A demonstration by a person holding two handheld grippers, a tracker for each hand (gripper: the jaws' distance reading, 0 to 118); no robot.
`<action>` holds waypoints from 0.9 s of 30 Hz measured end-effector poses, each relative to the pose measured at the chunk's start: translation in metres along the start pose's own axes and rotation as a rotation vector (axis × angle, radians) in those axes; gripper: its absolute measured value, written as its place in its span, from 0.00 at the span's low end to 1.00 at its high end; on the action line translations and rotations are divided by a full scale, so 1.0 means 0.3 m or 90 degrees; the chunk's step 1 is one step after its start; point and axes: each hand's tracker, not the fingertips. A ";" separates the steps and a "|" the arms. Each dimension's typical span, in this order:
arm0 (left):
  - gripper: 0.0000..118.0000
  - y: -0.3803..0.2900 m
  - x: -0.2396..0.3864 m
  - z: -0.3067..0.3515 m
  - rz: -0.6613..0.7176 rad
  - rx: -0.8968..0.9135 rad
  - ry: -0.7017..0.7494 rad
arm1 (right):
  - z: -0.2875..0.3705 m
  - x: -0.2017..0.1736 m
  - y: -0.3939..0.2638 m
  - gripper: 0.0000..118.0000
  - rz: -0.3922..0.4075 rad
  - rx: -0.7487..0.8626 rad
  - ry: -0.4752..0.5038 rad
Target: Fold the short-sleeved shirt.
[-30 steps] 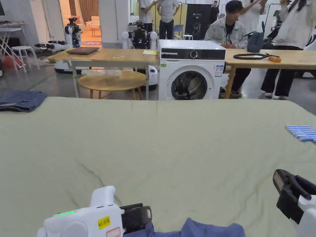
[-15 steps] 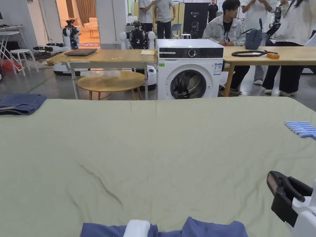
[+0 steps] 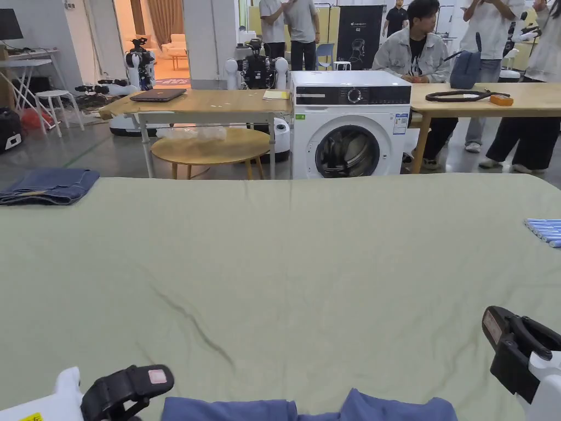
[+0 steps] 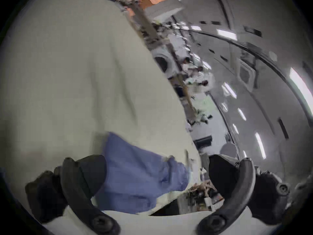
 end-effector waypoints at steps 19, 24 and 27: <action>0.06 -0.120 -0.150 -0.145 0.177 -0.035 -0.020 | 0.038 -0.053 0.027 0.00 0.043 0.002 0.011; 0.06 -0.030 -0.201 0.102 0.175 0.088 0.044 | 0.040 -0.035 0.021 0.00 0.028 0.006 0.009; 0.06 -0.031 -0.121 0.219 0.147 0.144 0.118 | 0.028 -0.035 0.009 0.00 0.012 0.006 0.017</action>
